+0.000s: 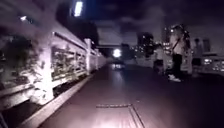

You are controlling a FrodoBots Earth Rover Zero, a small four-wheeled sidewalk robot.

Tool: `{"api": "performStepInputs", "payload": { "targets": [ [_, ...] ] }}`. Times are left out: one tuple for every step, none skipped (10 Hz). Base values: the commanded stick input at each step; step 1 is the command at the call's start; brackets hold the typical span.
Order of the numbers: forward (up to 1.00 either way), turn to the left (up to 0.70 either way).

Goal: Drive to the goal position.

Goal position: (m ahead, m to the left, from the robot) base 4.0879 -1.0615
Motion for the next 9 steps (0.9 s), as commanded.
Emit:
{"api": "performStepInputs", "payload": {
  "targets": [
    [0.45,0.00],
    [0.45,0.00],
    [0.45,0.00],
    [0.45,0.00],
    [0.45,0.00],
    [0.45,0.00],
    [0.45,0.00],
    [0.45,0.00],
    [0.45,0.00]
  ]
}}
